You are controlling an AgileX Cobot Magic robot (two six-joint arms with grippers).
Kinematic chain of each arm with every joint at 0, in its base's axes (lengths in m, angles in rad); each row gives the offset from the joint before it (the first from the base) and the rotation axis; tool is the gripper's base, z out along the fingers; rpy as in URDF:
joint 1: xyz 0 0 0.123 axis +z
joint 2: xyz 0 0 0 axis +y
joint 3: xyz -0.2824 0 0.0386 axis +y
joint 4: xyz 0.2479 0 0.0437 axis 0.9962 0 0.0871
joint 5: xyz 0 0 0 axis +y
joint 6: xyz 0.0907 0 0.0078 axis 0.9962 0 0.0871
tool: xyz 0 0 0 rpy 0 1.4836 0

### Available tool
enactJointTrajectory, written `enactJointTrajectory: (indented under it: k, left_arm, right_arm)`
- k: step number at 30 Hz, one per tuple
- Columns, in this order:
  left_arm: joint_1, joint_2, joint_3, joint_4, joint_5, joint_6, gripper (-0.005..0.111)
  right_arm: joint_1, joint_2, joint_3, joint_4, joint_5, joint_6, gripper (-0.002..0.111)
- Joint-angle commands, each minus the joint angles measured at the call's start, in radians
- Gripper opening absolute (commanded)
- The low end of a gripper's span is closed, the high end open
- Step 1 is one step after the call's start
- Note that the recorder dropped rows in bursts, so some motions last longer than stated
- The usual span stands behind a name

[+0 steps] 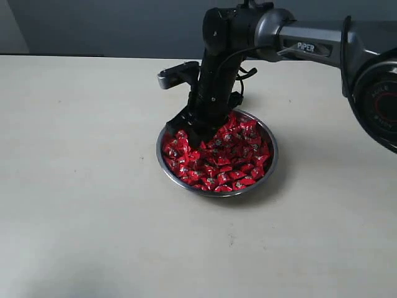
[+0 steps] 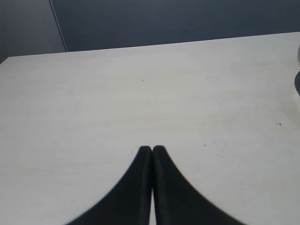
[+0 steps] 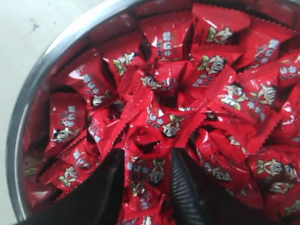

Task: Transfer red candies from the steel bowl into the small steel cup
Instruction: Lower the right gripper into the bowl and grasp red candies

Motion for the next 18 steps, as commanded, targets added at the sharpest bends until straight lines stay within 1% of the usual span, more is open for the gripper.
enactJointTrajectory:
  k: [1, 8, 10, 13, 14, 18]
  left_arm:
    - [-0.008, -0.005, -0.008, 0.002, -0.005, -0.002, 0.0]
    - [-0.008, -0.005, -0.008, 0.002, -0.005, -0.002, 0.0]
    - [-0.008, -0.005, -0.008, 0.002, -0.005, -0.002, 0.0]
    - [-0.008, -0.005, -0.008, 0.002, -0.005, -0.002, 0.0]
    - [-0.008, -0.005, -0.008, 0.002, -0.005, -0.002, 0.0]
    - [-0.008, -0.005, -0.008, 0.002, -0.005, -0.002, 0.0]
  right_arm:
    - [-0.004, 0.022, -0.002, 0.002, 0.034, 0.005, 0.033]
    - [-0.004, 0.056, -0.002, -0.004, 0.04, 0.005, 0.032]
    - [-0.004, 0.053, -0.002, -0.004, 0.029, 0.005, 0.025]
    - [-0.004, 0.033, -0.002, -0.004, 0.024, 0.005, 0.002]
    - [-0.004, 0.024, -0.002, -0.004, 0.024, 0.005, 0.0]
    - [-0.004, -0.025, -0.002, -0.014, 0.026, 0.005, 0.002]
